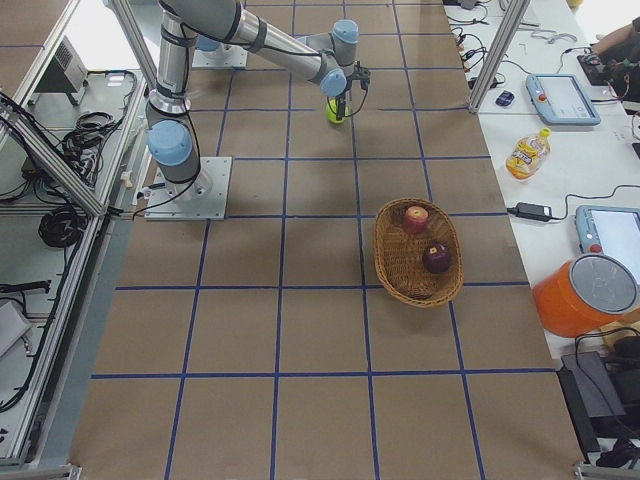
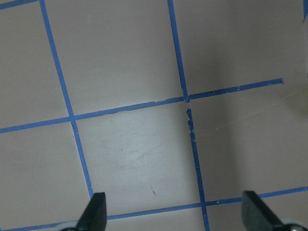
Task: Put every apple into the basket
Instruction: 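Carry the green apple into the wicker basket and open the right gripper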
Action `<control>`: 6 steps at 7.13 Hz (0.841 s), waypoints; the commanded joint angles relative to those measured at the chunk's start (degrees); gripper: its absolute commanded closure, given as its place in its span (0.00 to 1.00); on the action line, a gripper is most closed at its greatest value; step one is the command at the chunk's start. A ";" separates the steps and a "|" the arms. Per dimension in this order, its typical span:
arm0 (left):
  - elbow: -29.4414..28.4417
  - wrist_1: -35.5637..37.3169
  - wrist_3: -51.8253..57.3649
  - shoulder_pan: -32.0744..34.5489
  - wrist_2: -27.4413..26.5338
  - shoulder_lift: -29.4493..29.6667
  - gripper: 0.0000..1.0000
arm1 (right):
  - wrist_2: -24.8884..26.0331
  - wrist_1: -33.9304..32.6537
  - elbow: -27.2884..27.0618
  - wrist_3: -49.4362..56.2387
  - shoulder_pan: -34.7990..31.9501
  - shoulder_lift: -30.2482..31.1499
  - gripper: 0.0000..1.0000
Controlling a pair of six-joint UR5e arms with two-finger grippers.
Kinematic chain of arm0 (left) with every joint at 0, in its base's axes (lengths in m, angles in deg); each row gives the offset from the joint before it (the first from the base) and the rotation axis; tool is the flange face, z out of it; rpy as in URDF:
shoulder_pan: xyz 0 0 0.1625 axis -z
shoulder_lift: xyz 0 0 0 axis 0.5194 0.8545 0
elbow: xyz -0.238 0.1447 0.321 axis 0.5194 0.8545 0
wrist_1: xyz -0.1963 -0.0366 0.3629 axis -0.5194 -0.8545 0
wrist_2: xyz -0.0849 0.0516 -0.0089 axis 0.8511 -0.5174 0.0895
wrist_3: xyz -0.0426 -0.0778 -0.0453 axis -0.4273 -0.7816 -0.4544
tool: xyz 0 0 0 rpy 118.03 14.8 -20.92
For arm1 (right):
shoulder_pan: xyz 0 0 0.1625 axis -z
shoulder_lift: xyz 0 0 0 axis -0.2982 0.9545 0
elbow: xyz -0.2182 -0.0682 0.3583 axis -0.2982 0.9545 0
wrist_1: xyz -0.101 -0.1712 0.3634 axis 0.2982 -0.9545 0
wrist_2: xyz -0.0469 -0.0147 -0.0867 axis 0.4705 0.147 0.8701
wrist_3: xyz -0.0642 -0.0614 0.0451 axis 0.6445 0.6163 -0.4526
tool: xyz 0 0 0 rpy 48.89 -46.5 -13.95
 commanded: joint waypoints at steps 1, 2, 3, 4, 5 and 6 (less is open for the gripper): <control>-0.04 0.07 0.00 0.03 0.04 0.12 0.00 | 0.46 2.45 4.11 3.95 6.62 3.16 0.84; -0.04 0.07 0.00 0.03 0.04 0.20 0.00 | -0.41 9.09 7.36 8.40 14.76 5.88 0.83; -0.30 0.07 0.00 0.03 -0.05 0.03 0.00 | -0.42 13.59 10.61 14.36 21.89 7.04 0.83; -0.30 0.07 0.00 0.03 -0.05 0.03 0.00 | -0.33 15.82 12.82 23.55 29.53 6.79 0.84; -0.22 -0.02 0.00 0.03 -0.05 -0.32 0.00 | -0.59 15.40 14.15 35.39 37.01 5.74 0.85; -0.56 -0.45 0.00 0.03 -0.05 -1.19 0.00 | -0.77 14.44 15.55 43.34 41.34 2.60 0.89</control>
